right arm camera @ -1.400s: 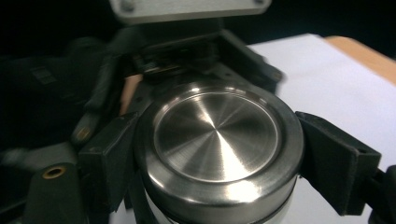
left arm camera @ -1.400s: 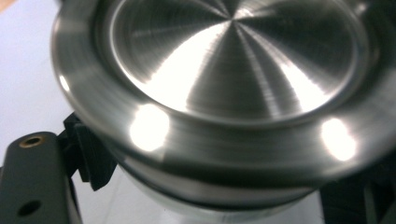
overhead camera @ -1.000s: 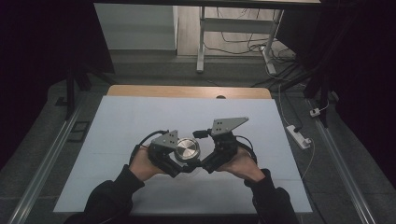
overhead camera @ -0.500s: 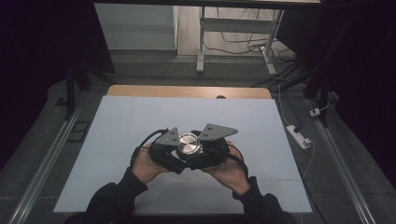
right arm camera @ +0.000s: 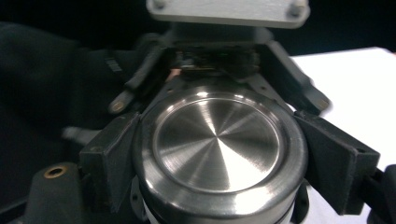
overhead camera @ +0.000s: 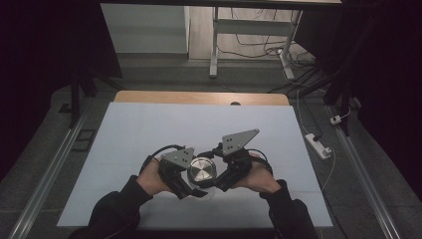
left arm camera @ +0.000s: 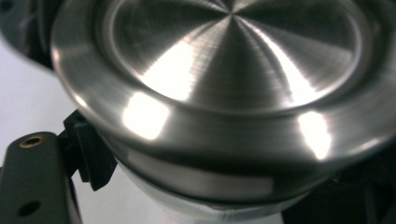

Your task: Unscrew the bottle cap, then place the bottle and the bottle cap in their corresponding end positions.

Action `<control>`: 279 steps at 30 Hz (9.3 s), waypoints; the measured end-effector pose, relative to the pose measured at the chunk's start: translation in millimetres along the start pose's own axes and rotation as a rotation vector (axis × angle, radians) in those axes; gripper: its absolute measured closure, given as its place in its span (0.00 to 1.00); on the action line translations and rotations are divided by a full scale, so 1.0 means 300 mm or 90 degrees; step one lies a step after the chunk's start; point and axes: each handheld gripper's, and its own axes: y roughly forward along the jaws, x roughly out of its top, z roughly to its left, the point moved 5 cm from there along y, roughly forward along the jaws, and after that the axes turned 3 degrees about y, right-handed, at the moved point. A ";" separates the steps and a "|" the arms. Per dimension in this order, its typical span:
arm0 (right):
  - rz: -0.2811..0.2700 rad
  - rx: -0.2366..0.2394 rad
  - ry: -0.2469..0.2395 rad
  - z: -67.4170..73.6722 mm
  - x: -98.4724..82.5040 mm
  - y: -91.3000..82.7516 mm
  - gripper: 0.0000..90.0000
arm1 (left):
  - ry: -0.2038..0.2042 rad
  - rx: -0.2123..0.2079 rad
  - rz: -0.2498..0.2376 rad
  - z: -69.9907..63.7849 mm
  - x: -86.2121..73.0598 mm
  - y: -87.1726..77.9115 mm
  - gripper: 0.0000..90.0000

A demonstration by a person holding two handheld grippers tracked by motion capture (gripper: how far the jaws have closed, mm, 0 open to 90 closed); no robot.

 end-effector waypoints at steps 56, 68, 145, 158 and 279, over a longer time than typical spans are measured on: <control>-0.008 -0.295 0.022 0.000 0.060 0.015 0.20 | -0.101 0.184 -0.005 0.052 0.022 -0.052 0.17; -0.001 -0.062 -0.028 0.052 0.053 -0.027 0.12 | -0.021 0.044 -0.021 -0.008 0.047 -0.039 0.17; 0.001 -0.292 0.027 -0.007 0.042 0.029 0.22 | -0.093 0.168 0.044 0.061 -0.009 -0.020 0.17; -0.045 -0.311 0.027 0.004 0.074 -0.023 0.22 | -0.092 0.176 0.035 0.064 -0.008 -0.035 0.17; 0.038 -0.250 0.070 0.023 -0.292 0.159 0.22 | -0.170 0.297 -0.008 0.419 -0.179 -0.007 0.17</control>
